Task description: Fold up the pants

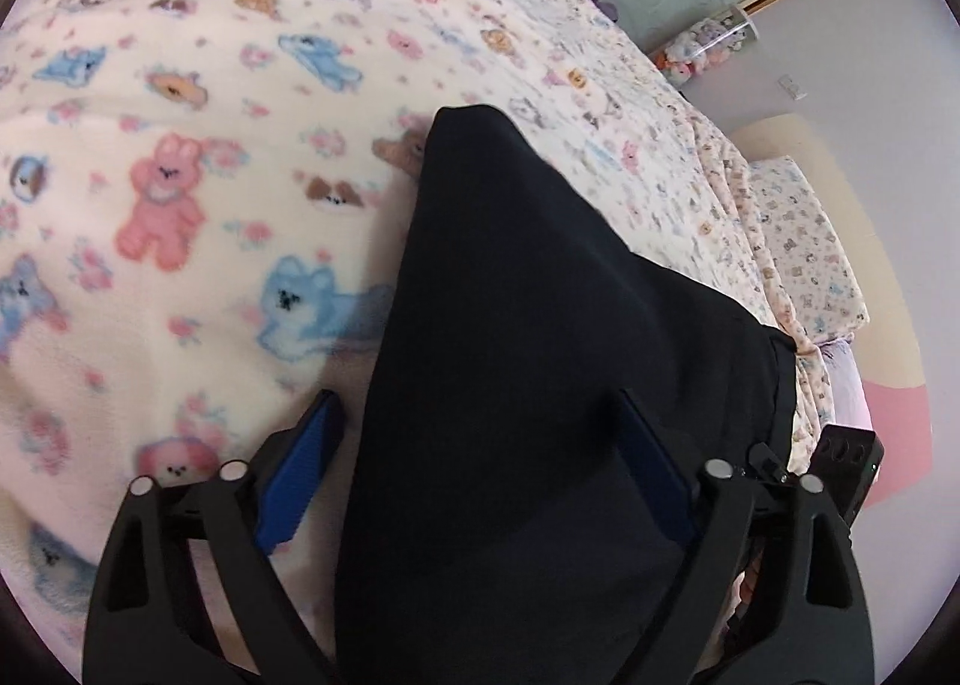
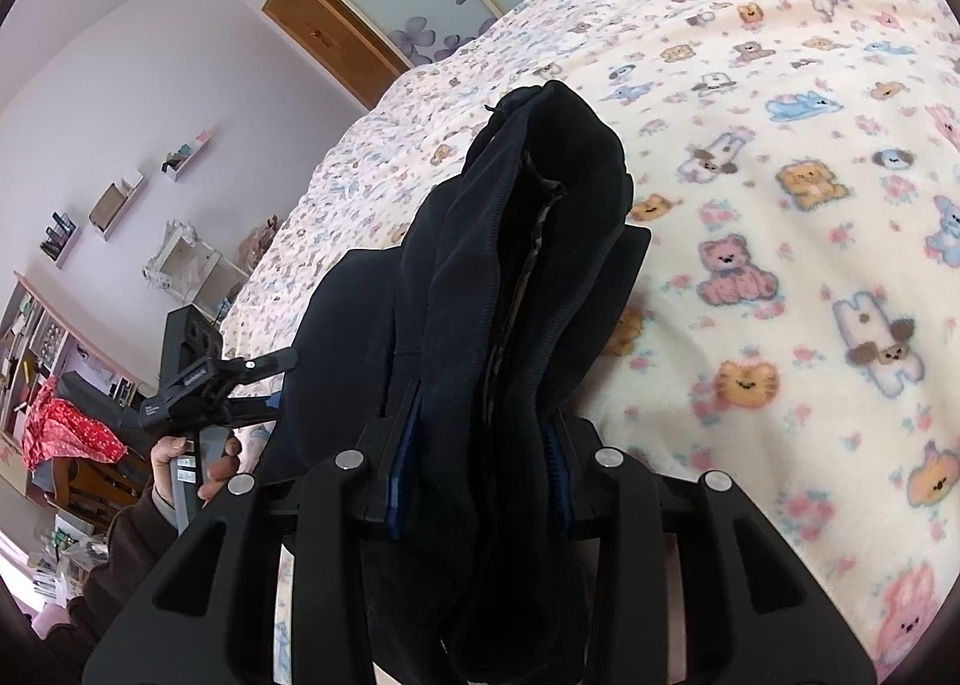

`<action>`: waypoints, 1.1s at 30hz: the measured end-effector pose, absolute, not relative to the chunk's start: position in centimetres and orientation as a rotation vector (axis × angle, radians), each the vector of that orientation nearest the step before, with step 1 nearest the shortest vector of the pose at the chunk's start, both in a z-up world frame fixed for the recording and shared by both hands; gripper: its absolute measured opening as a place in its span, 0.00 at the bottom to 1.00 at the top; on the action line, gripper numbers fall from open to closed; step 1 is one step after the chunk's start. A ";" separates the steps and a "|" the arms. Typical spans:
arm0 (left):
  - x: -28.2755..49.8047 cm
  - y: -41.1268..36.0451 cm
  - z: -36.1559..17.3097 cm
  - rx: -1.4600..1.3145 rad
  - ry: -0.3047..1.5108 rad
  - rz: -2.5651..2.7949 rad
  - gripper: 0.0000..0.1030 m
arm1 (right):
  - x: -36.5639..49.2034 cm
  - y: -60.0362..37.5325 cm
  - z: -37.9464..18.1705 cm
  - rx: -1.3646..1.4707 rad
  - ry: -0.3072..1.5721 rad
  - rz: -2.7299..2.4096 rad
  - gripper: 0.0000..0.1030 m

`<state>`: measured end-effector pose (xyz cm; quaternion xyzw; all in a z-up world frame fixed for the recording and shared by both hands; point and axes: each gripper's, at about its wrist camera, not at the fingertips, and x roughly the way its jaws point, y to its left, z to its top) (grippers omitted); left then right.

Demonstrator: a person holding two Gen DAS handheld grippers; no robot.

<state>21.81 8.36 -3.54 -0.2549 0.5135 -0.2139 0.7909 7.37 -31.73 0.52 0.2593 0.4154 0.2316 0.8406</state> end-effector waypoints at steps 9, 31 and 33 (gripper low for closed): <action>21.3 7.2 -2.1 -0.517 1.071 -0.449 0.39 | 6.6 -31.6 0.4 0.579 0.862 0.453 0.35; 22.2 0.6 5.2 -0.290 0.815 -0.422 0.13 | 9.3 -34.5 4.4 0.682 0.686 0.461 0.32; 22.7 -0.1 5.6 -0.295 0.795 -0.425 0.13 | 9.4 -35.1 4.7 0.688 0.648 0.449 0.32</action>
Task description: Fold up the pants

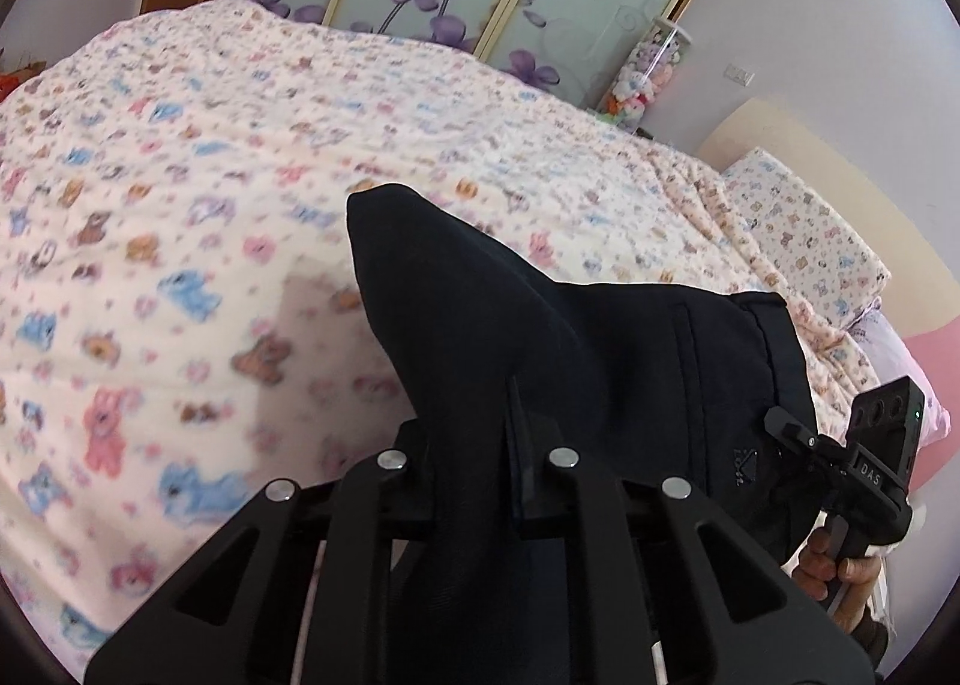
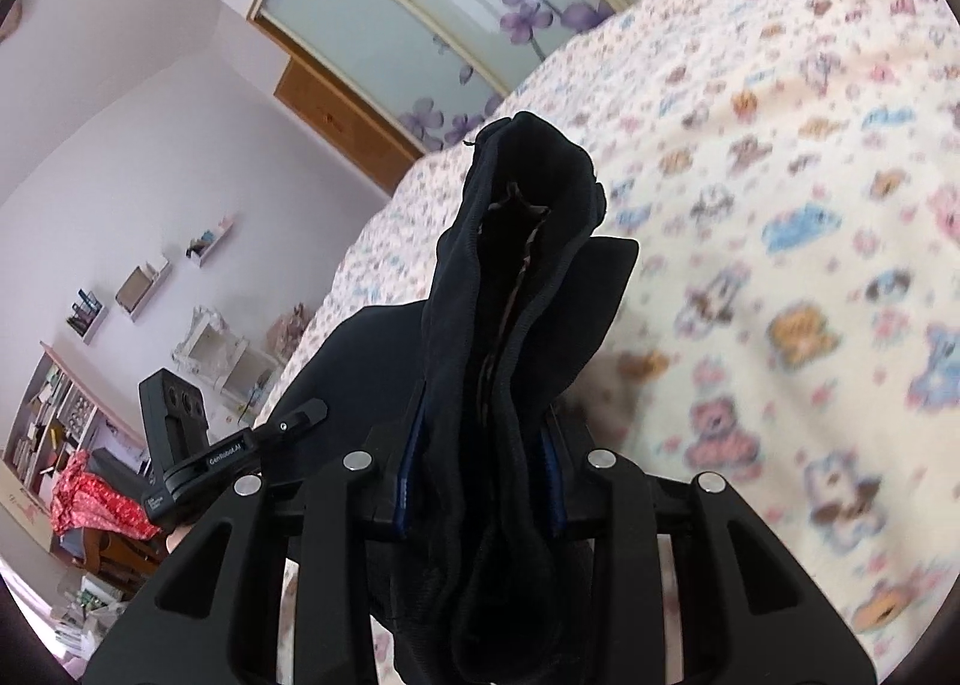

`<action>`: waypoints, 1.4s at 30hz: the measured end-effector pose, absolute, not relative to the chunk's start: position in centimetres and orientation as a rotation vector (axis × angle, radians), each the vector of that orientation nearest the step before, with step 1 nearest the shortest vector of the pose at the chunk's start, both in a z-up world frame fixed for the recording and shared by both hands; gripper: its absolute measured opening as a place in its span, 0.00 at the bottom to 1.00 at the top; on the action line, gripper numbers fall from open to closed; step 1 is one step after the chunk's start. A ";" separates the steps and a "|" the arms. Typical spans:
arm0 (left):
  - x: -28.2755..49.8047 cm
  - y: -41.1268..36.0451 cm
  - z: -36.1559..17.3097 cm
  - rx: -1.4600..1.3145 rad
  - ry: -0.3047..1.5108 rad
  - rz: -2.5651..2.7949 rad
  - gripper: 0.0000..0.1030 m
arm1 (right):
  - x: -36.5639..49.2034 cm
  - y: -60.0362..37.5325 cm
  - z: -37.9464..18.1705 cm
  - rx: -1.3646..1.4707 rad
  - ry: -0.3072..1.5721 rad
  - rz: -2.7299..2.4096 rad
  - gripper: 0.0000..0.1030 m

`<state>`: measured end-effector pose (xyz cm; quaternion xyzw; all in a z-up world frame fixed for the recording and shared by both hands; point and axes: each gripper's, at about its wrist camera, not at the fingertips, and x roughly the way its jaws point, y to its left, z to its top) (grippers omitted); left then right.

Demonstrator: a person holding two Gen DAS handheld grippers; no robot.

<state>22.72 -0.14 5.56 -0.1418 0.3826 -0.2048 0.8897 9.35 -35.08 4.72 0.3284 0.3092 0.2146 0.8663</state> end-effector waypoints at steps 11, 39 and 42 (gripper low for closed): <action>23.0 -3.5 7.7 -0.244 0.638 -0.418 0.13 | 9.6 -37.4 6.4 0.687 0.490 0.423 0.32; 25.0 -5.2 -0.6 0.032 0.720 -0.205 0.28 | 12.8 -38.0 -1.0 0.689 0.719 0.236 0.34; 25.1 -5.3 -0.8 0.034 0.721 -0.196 0.31 | 12.8 -38.1 -1.3 0.696 0.732 0.223 0.36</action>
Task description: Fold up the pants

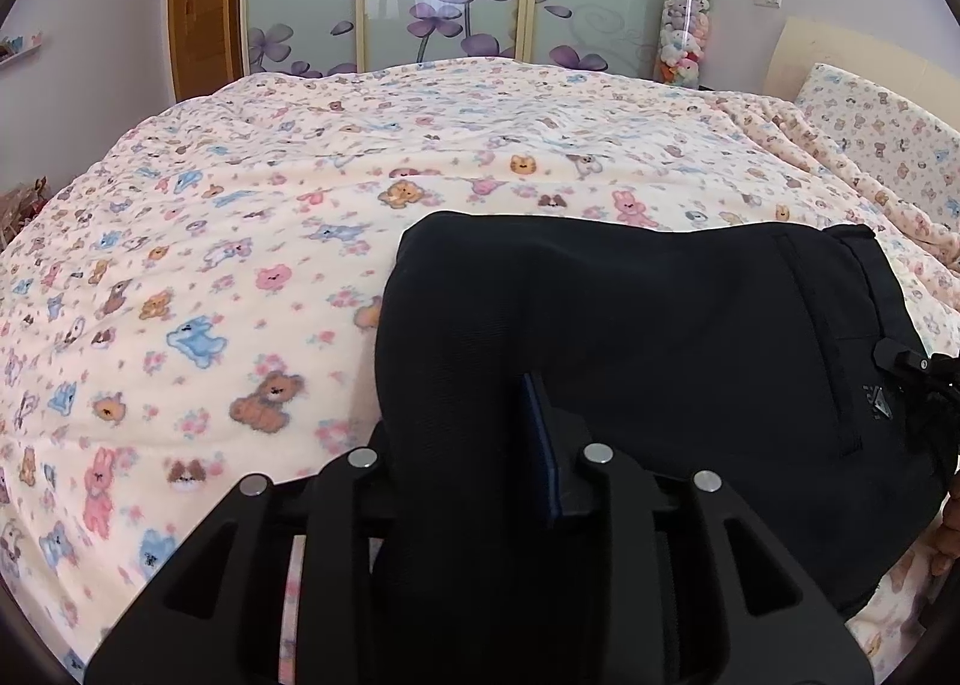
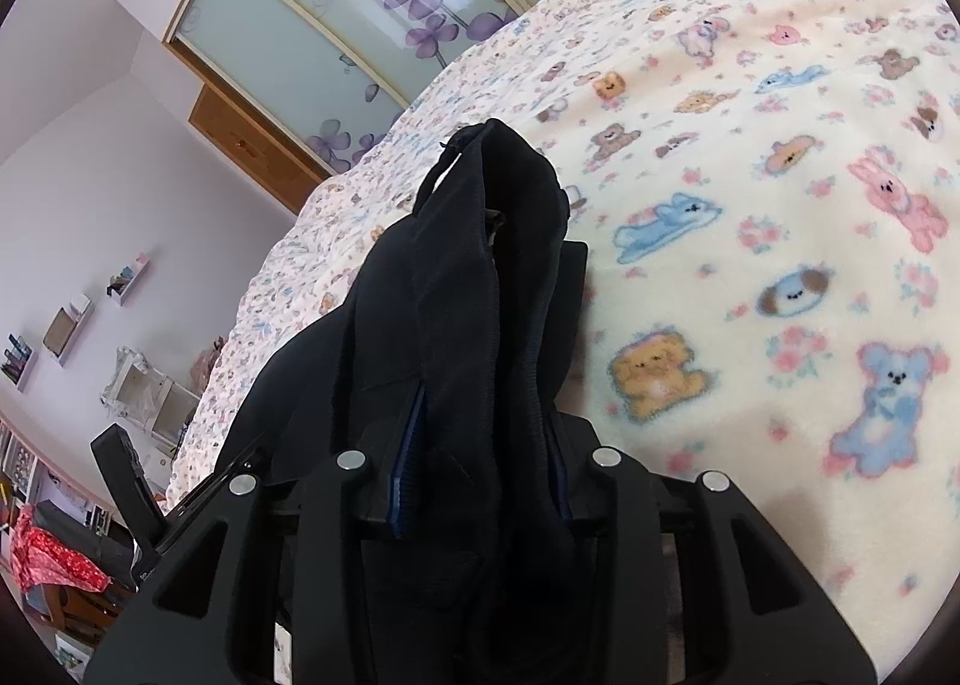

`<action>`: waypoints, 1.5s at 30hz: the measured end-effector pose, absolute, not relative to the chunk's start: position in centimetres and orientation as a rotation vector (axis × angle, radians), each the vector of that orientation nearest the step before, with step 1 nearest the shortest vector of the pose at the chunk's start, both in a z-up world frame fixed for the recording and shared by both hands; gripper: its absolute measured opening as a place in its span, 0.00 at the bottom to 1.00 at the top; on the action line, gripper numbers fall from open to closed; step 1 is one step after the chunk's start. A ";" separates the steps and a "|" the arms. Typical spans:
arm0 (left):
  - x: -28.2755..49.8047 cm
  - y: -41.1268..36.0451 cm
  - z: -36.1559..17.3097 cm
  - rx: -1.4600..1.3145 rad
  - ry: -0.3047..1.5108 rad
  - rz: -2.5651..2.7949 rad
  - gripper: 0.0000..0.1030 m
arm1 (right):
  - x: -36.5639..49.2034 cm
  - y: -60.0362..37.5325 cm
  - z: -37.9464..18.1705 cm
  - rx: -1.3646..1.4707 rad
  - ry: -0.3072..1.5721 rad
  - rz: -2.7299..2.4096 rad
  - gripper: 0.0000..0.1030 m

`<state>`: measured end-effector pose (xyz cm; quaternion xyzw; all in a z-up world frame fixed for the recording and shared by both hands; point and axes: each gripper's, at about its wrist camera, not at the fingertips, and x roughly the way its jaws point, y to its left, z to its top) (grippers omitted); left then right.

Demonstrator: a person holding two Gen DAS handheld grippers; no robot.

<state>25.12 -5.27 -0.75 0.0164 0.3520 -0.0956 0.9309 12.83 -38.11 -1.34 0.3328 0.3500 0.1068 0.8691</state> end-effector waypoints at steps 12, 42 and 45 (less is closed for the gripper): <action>22.9 0.7 1.2 -0.129 0.649 0.041 0.94 | 10.0 -40.5 1.4 0.657 0.632 -0.060 0.63; 22.9 -9.5 -2.7 0.060 0.781 -0.236 0.98 | 10.1 -31.7 1.2 0.254 0.707 0.254 0.79; 21.4 -9.0 -1.7 0.079 0.742 -0.191 0.98 | 8.2 -31.8 2.8 0.296 0.671 0.313 0.81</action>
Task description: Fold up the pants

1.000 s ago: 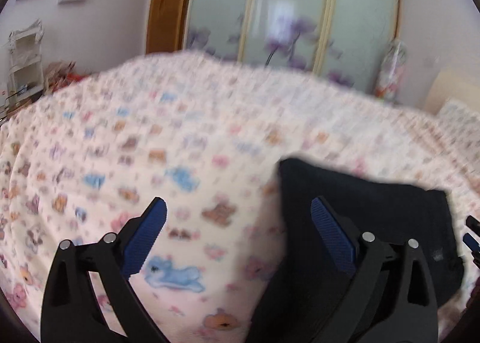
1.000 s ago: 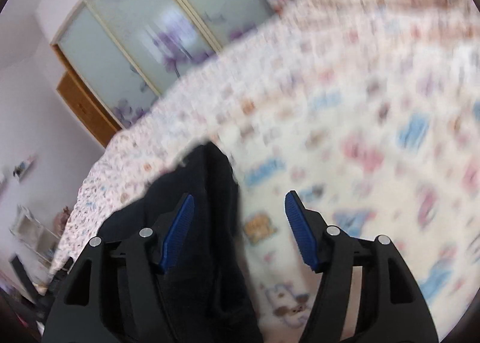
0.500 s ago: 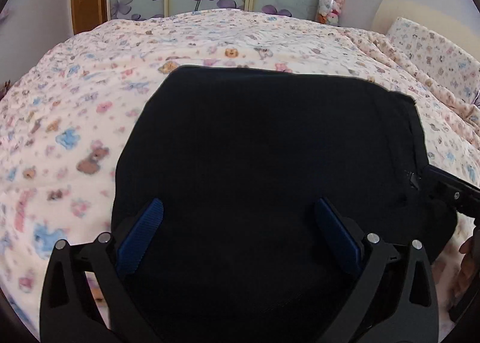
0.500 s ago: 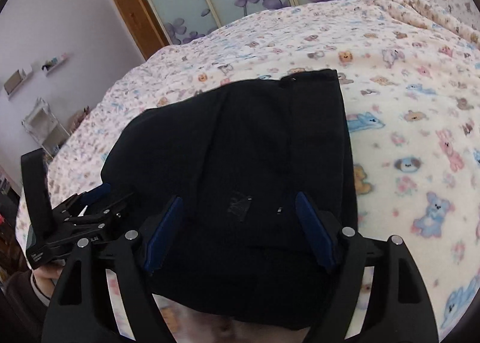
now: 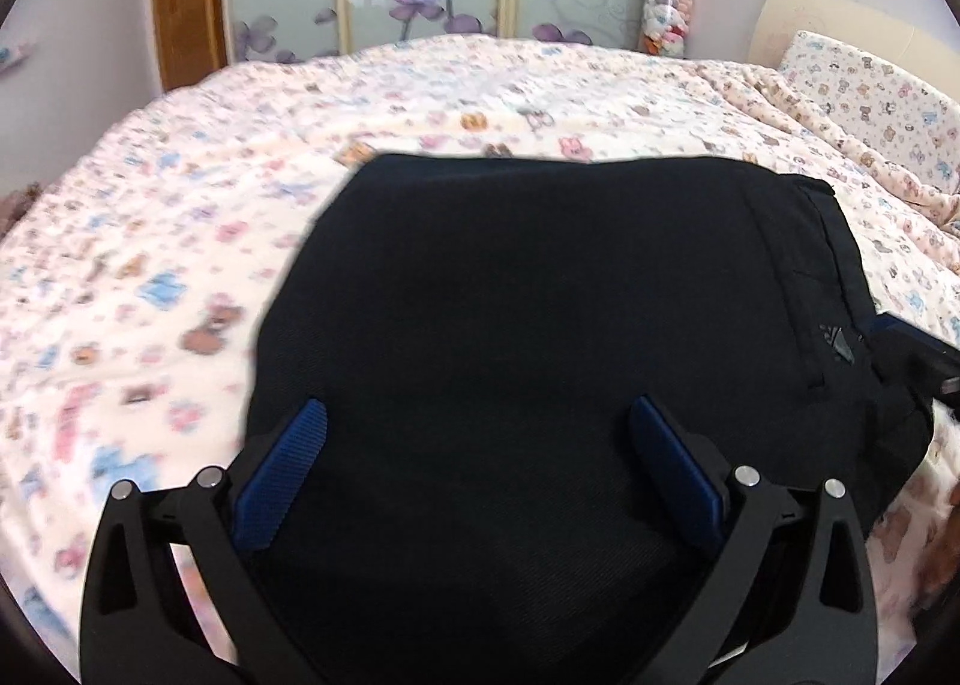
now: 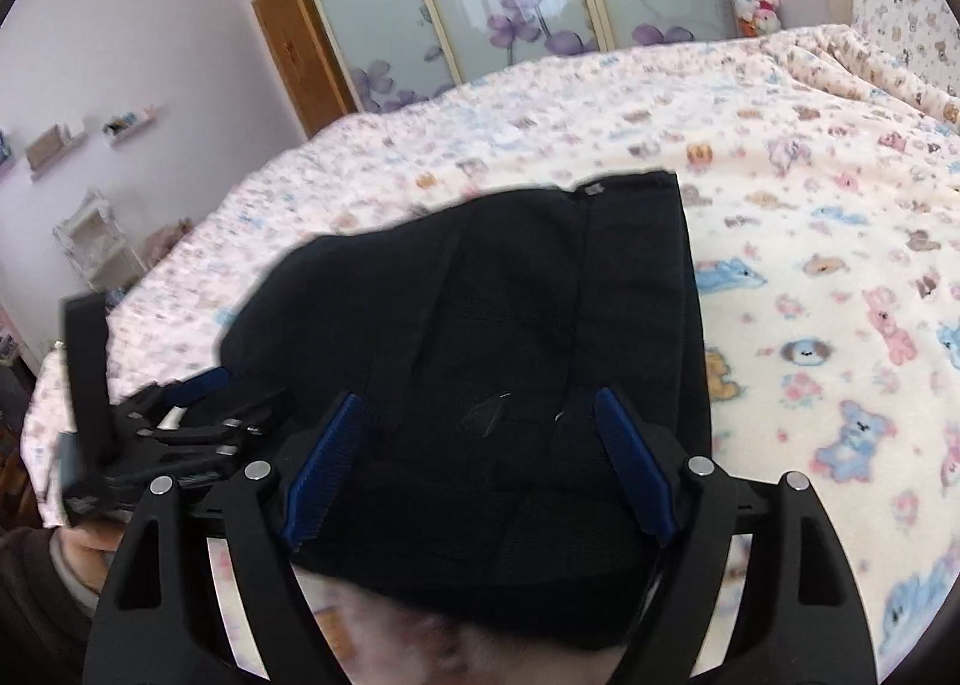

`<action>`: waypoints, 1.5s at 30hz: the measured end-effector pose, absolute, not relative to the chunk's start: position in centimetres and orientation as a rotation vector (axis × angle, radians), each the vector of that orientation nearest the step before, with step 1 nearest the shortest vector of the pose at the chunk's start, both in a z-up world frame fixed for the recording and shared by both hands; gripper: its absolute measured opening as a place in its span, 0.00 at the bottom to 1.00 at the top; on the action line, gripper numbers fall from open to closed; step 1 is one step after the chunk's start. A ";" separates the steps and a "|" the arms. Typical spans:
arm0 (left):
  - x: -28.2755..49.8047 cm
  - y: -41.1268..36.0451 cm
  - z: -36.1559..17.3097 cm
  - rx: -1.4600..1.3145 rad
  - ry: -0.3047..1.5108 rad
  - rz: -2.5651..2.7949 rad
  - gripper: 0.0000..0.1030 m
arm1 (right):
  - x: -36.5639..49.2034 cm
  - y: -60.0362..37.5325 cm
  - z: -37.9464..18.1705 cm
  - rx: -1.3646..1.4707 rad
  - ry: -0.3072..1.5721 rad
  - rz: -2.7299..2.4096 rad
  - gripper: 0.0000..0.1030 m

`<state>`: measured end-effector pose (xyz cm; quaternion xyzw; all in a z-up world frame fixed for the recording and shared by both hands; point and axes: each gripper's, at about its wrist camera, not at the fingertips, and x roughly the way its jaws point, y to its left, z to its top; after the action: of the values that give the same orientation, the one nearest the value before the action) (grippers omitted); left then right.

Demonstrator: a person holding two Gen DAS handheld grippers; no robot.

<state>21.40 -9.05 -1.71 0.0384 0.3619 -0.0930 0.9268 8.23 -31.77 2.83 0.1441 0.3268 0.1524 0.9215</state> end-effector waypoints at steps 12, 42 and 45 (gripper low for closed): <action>17.9 -6.8 -0.5 0.029 0.763 -0.125 0.98 | 4.9 -31.7 2.6 0.367 0.729 0.270 0.97; 2.2 -1.5 0.2 0.037 0.526 -0.088 0.98 | -8.7 -23.5 3.1 0.048 0.449 -0.128 0.99; 2.7 -1.4 -0.2 0.020 0.565 -0.108 0.98 | -8.6 -22.3 2.9 0.002 0.449 -0.122 0.99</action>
<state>2.68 -1.39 -0.24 0.0100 0.2784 -0.0531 0.9589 -8.64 -22.35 2.91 0.0012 0.2223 -0.0606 0.9731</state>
